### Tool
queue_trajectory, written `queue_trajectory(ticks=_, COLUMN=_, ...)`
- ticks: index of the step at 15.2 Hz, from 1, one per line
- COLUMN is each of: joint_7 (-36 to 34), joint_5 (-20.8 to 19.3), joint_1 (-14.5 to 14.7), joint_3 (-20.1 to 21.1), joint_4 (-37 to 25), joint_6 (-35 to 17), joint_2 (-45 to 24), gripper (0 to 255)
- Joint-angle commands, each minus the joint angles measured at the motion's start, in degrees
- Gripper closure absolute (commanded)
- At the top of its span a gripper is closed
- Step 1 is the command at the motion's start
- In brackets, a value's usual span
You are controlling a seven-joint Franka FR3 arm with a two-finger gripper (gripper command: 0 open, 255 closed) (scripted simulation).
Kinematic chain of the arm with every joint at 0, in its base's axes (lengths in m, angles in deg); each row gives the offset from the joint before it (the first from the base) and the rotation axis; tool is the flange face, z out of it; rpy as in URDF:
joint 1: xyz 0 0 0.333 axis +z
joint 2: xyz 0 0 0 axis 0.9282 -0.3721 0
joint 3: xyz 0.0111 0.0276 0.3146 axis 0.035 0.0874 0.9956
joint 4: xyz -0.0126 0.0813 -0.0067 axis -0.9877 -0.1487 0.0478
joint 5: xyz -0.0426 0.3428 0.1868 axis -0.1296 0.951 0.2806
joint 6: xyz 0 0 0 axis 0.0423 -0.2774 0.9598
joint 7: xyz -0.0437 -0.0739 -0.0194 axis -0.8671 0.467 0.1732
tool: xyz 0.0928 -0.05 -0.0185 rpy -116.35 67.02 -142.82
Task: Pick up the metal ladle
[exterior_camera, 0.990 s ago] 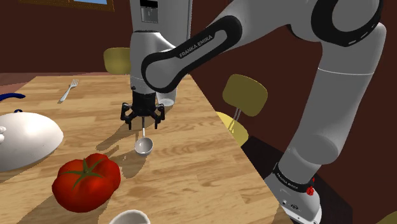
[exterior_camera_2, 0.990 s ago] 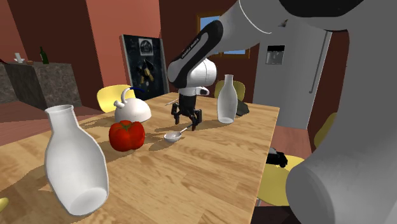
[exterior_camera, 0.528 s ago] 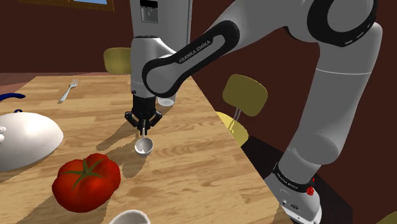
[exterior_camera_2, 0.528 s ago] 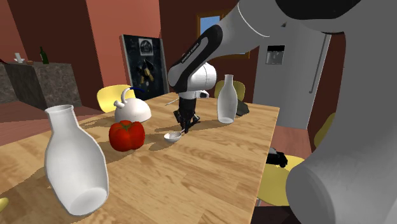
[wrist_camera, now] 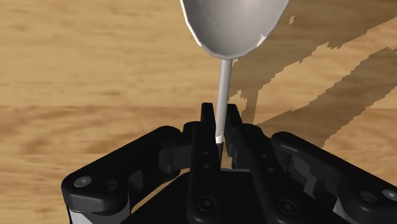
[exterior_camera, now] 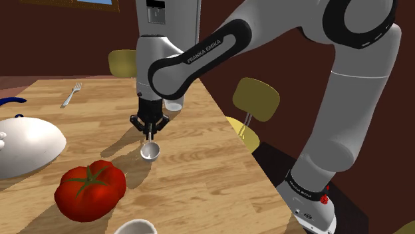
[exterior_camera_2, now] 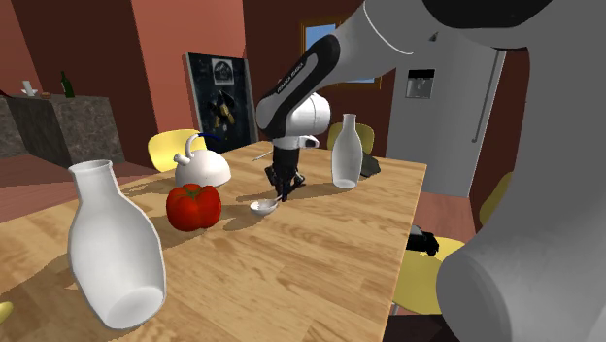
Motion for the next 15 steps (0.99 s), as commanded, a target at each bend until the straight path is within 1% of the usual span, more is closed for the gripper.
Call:
queue_trajectory(ticks=1, joint_7=0.3, joint_5=0.6, joint_1=-0.1, joint_3=0.2, joint_4=-0.5, joint_6=1.3, joint_2=0.9, gripper=255)
queue_trajectory(ticks=13, joint_7=1.7, joint_5=3.3, joint_1=-0.8, joint_3=0.6, joint_4=-5.3, joint_6=9.9, joint_2=5.3, gripper=255)
queue_trajectory(ticks=15, joint_7=1.7, joint_5=3.3, joint_1=-0.8, joint_3=0.6, joint_4=-5.4, joint_6=10.0, joint_2=5.4, gripper=255)
